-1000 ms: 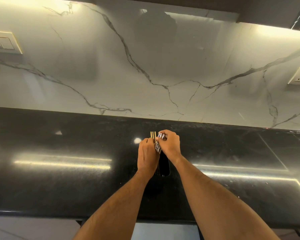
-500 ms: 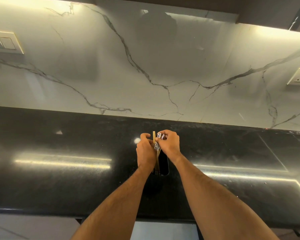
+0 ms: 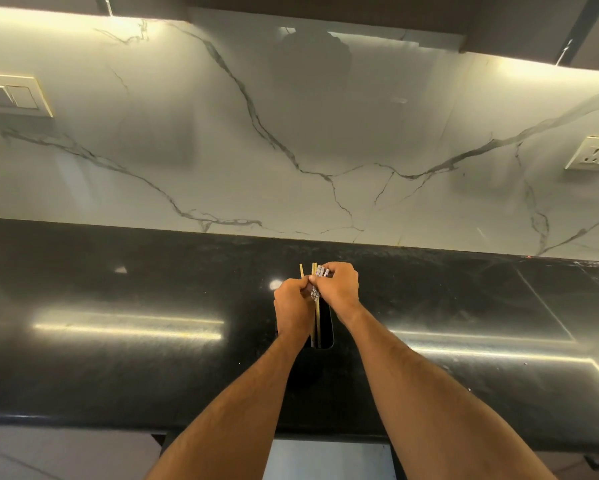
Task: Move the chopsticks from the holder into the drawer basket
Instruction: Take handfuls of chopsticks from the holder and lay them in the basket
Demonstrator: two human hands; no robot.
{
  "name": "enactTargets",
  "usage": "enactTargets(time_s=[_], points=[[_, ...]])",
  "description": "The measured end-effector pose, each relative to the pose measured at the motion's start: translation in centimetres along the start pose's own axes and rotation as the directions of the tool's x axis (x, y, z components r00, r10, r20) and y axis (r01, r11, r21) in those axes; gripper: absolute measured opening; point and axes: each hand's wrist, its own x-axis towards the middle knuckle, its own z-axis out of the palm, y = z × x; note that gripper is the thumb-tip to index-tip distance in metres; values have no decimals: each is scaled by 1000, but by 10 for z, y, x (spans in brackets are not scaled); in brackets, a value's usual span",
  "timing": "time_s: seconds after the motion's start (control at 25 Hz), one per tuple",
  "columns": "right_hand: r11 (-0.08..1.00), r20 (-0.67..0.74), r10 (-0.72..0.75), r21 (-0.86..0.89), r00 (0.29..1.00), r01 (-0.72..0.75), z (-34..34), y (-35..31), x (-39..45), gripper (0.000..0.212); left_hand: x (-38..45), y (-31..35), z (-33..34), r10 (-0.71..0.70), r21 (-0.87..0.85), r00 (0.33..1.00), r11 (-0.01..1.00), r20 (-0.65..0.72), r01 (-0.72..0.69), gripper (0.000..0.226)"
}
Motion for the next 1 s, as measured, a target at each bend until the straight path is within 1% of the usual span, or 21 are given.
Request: enactTargets(time_s=[0.12, 0.24, 0.32, 0.36, 0.44, 0.56, 0.64, 0.72, 0.76, 0.8, 0.88, 0.96, 1.0], points=[[1000, -32, -23, 8, 999, 23, -3, -6, -4, 16, -7, 7, 1, 24, -101, 999, 995, 43, -19, 29], [997, -88, -73, 13, 993, 74, -12, -17, -7, 11, -13, 19, -1, 18, -199, 991, 980, 130, 8, 25], [994, -125, -113, 1, 986, 114, -23, -27, -8, 11, -16, 28, -3, 26, -171, 977, 985, 210, 10, 16], [992, -128, -125, 10, 984, 128, -29, -32, -9, 12, -17, 33, -5, 31, -140, 974, 990, 226, 1, 13], [984, -127, -160, 56, 979, 168, -39, -42, -12, 10, -16, 45, -7, 23, -103, 981, 995, 193, -3, 9], [945, -131, -263, 166, 956, 282, -56, -61, -23, 7, -16, 70, -16, -3, -108, 994, 994, 110, 15, 9], [904, -95, -308, 281, 947, 322, -71, -72, -33, 21, -17, 85, -24, -11, -157, 997, 987, 77, 24, 13], [866, -65, -293, 404, 954, 294, -84, -75, -45, 34, -20, 96, -34, 6, -233, 998, 972, 66, 10, 19], [852, -40, -264, 458, 964, 253, -89, -73, -50, 35, -22, 101, -39, 22, -258, 997, 966, 72, -3, 20], [845, -1, -229, 496, 973, 199, -93, -70, -57, 33, -26, 104, -44, 42, -273, 996, 962, 85, -17, 21], [859, 112, -161, 505, 980, 84, -98, -65, -71, 25, -37, 109, -52, 74, -271, 990, 962, 117, -40, 18], [871, 198, -140, 491, 970, 25, -100, -62, -84, 19, -51, 110, -59, 72, -290, 986, 957, 150, -25, 19], [867, 217, -142, 497, 966, 16, -102, -62, -90, 18, -58, 109, -63, 61, -320, 985, 948, 164, -6, 20]])
